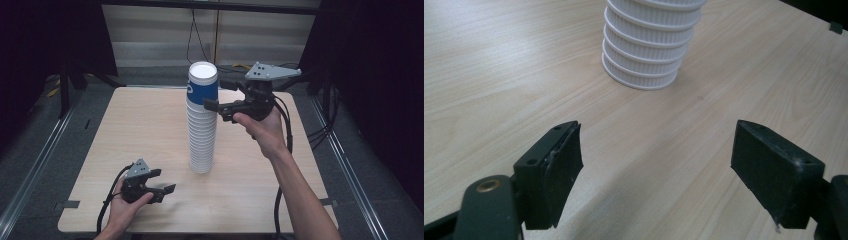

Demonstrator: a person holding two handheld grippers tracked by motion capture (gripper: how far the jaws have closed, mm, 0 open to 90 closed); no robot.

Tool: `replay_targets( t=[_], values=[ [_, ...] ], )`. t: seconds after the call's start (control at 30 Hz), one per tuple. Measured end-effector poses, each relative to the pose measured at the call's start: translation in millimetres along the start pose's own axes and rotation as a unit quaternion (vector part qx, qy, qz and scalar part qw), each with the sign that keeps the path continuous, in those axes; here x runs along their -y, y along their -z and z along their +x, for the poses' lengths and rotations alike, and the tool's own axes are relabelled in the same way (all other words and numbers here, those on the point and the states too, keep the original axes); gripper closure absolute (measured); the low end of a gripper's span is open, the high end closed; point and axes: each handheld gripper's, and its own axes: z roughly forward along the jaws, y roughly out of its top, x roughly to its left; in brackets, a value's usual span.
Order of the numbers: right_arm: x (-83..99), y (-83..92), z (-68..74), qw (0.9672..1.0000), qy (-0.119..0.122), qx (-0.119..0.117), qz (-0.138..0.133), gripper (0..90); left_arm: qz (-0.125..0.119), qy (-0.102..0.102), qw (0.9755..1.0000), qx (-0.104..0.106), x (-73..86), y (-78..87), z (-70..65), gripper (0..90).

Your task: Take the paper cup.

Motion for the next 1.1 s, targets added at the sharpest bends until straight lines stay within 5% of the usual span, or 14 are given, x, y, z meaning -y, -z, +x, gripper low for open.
replay_targets(
  t=[0.63, 1.1],
  values=[
    [-15.9, -31.6, -5.6, 0.9998, -0.001, -0.011, 0.017, 20.8, 0.003, 0.0, 1.0, 0.004, 0.5, 0.4, -0.2, 20.3],
    [-19.8, -39.1, -6.1, 0.9996, 0.003, -0.007, 0.029, 24.3, 0.001, -0.003, 1.0, 0.005, 0.3, 0.6, -0.7, 23.8]
  ],
)
